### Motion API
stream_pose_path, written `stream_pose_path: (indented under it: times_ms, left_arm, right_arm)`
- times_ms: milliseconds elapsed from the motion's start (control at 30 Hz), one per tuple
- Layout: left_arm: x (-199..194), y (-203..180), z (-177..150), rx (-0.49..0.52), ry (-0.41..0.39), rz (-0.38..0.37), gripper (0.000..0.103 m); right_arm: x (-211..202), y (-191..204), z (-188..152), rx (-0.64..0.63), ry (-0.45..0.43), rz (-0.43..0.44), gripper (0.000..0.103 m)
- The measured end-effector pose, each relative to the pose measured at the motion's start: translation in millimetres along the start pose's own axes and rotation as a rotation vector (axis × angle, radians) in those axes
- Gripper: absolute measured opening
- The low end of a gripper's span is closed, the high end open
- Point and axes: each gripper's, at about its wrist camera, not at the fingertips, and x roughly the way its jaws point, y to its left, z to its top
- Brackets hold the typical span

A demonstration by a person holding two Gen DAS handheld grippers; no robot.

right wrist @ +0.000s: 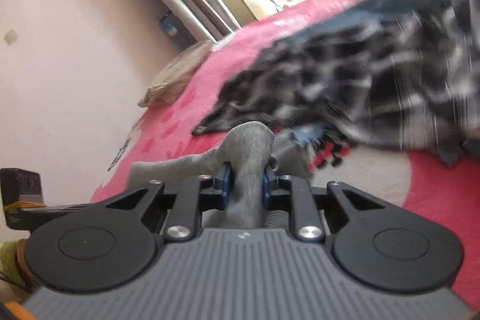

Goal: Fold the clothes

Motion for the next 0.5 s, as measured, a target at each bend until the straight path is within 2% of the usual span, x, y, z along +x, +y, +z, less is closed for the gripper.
stream_pose_path:
  times_ms: [100,200,267,333,367,433,500]
  left_arm:
    - [-5,-5,6,0.012,-0.02,0.026,0.054]
    - [-26,-23,12,0.131,-0.129,0.093,0.052]
    - [-35,-35,15,0.207,-0.184,0.076,0.052]
    - [-28,-46,17,0.263,-0.165,0.022,0.052]
    - [-25,-51,17,0.29,-0.154,-0.006,0.052]
    - [-2,-53,16,0.312,-0.119,0.026,0.052]
    - [22,-55,15,0.332,-0.085,0.061,0.051]
  right_arm:
    - [2,-17,-1,0.079,0.002,0.026,0.024]
    - [-25,-2,10,0.051,-0.049,-0.033,0.03]
    - [-48,12,17,0.0,-0.121,-0.069,0.03]
    - [-62,29,22,-0.068,-0.149,-0.05,0.028]
    - [-59,36,24,-0.105,-0.123,-0.025,0.026]
    - [-45,46,25,-0.172,-0.05,0.018,0.023]
    - [-10,41,18,-0.204,0.052,-0.057,0.02]
